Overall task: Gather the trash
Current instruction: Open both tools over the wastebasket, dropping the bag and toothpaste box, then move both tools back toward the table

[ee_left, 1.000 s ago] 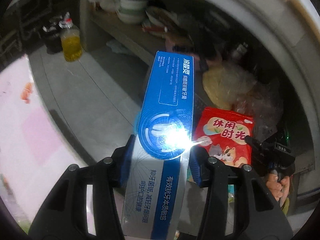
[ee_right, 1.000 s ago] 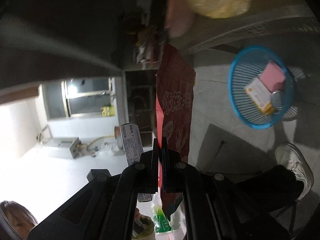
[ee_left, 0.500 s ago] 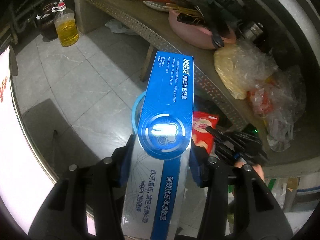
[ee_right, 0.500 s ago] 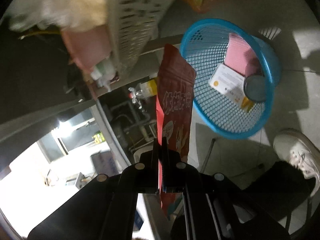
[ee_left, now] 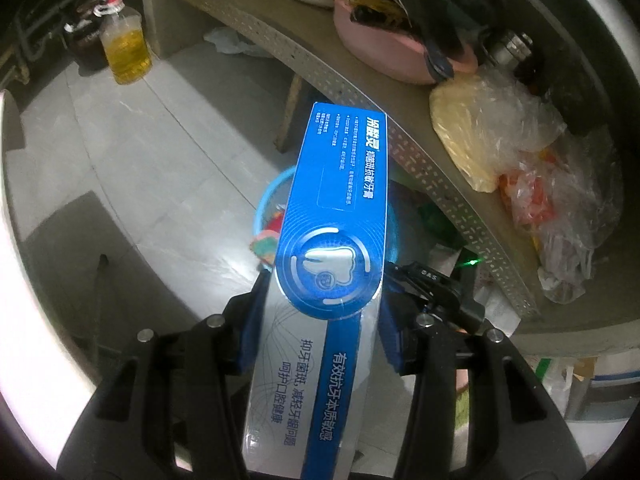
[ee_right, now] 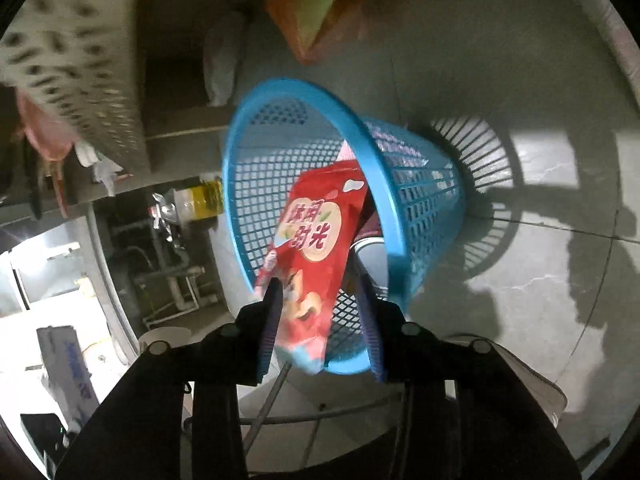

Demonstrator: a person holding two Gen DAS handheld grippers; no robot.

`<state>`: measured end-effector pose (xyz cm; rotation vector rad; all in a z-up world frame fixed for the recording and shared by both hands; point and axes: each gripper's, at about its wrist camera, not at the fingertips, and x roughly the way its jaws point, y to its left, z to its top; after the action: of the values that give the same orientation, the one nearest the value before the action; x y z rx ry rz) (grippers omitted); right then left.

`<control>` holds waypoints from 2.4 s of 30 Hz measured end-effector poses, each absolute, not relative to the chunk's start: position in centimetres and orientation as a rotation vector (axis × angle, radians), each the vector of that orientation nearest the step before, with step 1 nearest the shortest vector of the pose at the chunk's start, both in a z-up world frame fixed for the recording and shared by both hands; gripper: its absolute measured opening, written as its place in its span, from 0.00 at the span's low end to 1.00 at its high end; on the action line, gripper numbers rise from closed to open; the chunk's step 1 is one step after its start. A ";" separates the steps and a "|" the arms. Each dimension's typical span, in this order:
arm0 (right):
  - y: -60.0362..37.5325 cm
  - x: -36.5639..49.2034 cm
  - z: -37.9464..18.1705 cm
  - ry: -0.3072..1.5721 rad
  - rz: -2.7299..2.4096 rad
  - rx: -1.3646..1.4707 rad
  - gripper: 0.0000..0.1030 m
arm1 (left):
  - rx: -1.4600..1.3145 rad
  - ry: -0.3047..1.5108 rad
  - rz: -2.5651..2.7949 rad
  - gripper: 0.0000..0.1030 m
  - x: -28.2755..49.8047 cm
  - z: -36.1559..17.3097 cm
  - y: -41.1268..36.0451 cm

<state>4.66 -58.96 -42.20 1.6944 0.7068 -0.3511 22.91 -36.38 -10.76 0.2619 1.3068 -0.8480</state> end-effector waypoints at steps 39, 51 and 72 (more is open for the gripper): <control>-50.0 -0.3 -24.1 0.940 -0.283 1.091 0.61 | -0.038 1.019 -0.813 0.76 18.6 2.3 -14.9; -43.1 6.5 -11.3 0.866 -0.015 0.874 0.68 | -0.150 0.828 -0.502 0.76 17.0 5.9 1.3; -21.1 21.2 -5.8 1.061 0.584 0.733 0.69 | -0.357 1.035 -0.388 0.44 17.5 -4.3 12.4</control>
<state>21.18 -21.07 -5.79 0.7335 1.0612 0.5838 17.49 12.35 -4.33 -0.3575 1.0349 -0.3883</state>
